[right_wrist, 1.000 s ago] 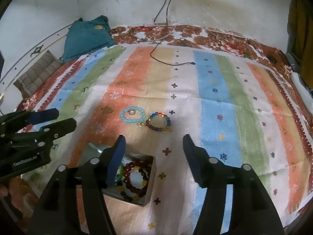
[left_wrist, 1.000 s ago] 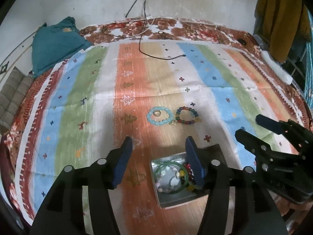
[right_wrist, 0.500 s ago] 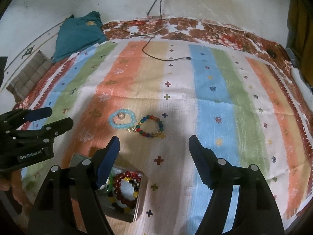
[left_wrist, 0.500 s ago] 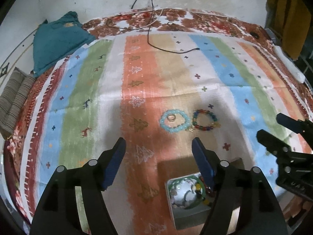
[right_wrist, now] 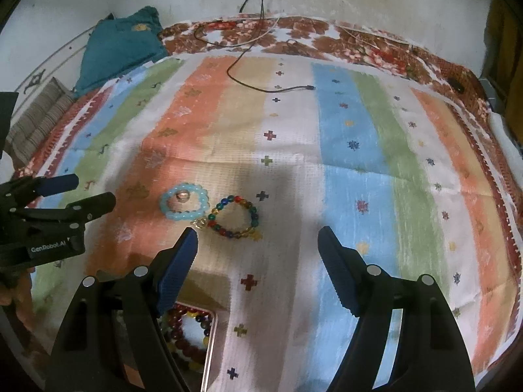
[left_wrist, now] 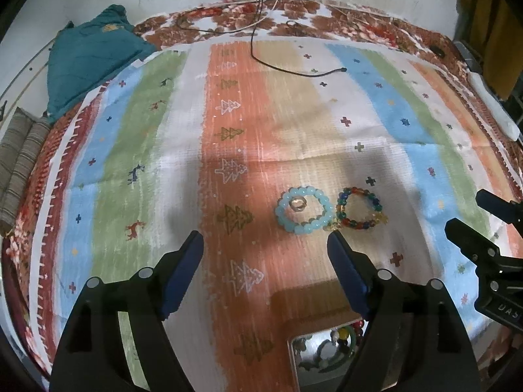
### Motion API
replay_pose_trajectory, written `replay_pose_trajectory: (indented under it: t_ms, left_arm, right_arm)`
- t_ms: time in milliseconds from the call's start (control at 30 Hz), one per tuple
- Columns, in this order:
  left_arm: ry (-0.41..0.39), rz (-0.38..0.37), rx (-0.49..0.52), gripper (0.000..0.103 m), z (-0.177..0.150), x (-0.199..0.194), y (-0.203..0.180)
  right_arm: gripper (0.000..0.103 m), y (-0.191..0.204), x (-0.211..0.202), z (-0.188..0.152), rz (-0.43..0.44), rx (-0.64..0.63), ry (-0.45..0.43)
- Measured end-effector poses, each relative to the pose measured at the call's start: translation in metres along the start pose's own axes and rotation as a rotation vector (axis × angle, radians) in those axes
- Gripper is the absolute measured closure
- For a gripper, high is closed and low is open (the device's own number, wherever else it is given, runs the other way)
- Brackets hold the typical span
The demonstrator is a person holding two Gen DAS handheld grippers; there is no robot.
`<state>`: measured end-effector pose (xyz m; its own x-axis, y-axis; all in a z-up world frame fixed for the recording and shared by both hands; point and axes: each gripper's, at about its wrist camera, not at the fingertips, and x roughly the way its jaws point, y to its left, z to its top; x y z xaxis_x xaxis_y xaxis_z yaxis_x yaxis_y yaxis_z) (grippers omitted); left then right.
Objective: Organize jewelry
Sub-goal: 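Move both open grippers to the light blue and multicolour bead bracelets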
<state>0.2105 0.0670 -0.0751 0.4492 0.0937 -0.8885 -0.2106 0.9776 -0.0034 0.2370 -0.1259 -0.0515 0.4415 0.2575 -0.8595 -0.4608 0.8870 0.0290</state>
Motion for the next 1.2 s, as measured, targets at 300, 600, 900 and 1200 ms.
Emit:
replay_pose_trajectory:
  t_ms: [300, 600, 900, 1200]
  left_arm:
    - [0.021, 0.011, 0.027, 0.026, 0.008, 0.019, -0.002]
    - [0.052, 0.012, 0.042, 0.026, 0.015, 0.041, -0.001]
    - [0.096, 0.024, 0.059, 0.026, 0.020, 0.070, -0.002]
    - [0.156, 0.009, 0.049, 0.029, 0.022, 0.097, 0.001]
  right_arm:
    - [0.027, 0.000, 0.024, 0.008, -0.025, -0.048, 0.028]
    - [0.027, -0.001, 0.049, 0.013, -0.022, -0.047, 0.084]
    - [0.027, -0.007, 0.076, 0.015, 0.020, -0.001, 0.157]
    - [0.027, -0.006, 0.100, 0.018, 0.003, -0.013, 0.192]
